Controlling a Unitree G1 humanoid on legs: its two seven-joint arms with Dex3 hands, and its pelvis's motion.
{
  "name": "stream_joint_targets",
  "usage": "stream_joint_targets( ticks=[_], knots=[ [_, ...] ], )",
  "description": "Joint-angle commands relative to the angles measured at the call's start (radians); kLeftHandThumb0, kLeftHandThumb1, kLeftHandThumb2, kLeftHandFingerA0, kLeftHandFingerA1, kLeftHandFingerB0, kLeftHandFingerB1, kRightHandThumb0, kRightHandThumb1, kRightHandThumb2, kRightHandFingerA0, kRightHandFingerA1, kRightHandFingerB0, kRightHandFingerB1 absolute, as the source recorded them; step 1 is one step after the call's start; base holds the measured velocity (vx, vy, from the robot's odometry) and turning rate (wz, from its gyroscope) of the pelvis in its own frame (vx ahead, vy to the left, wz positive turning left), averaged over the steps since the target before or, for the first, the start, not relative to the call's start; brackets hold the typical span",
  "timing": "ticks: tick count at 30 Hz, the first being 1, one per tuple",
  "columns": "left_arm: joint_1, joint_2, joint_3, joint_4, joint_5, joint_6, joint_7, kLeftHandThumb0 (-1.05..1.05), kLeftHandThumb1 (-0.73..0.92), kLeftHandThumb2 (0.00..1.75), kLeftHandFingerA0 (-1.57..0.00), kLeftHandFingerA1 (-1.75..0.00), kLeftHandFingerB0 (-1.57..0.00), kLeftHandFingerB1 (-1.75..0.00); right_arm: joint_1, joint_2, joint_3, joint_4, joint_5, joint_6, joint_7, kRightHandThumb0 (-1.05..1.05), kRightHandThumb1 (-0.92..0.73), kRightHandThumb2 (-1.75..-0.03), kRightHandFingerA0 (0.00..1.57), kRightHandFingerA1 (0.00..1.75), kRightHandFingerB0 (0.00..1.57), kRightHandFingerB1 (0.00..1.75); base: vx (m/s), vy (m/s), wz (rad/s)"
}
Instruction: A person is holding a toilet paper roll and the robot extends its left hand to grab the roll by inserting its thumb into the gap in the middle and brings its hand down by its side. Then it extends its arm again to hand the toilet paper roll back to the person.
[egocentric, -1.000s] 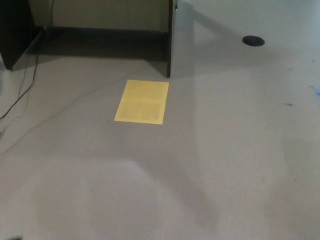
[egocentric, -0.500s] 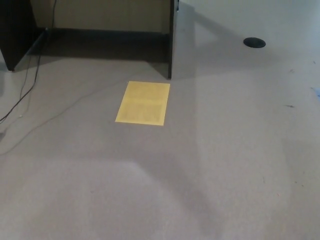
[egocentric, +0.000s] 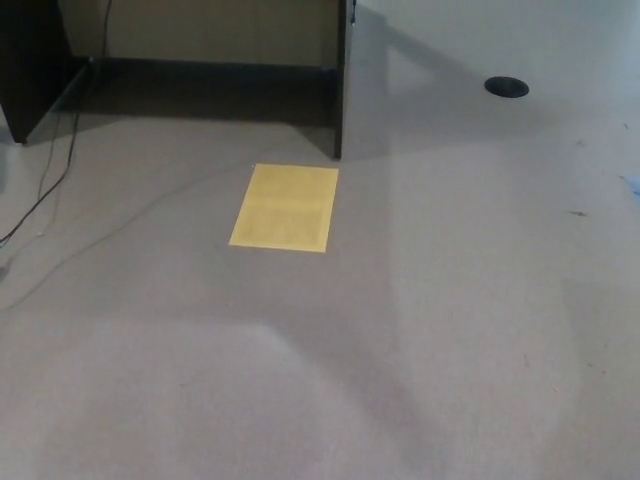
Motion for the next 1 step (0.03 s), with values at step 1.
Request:
stream_joint_targets(
  ticks=[1],
  knots=[
    [-0.008, 0.014, -0.012, 0.031, 0.006, -0.054, 0.021, -0.3, 0.46, 0.54, -0.22, -0.39, -0.19, -0.28, 0.016, -0.021, -0.008, 0.009, 0.01, 0.006, -0.011, -0.38, -0.71, -0.62, 0.74, 0.58, 0.56, 0.44, 0.0, 0.0, 0.0]
  ],
)
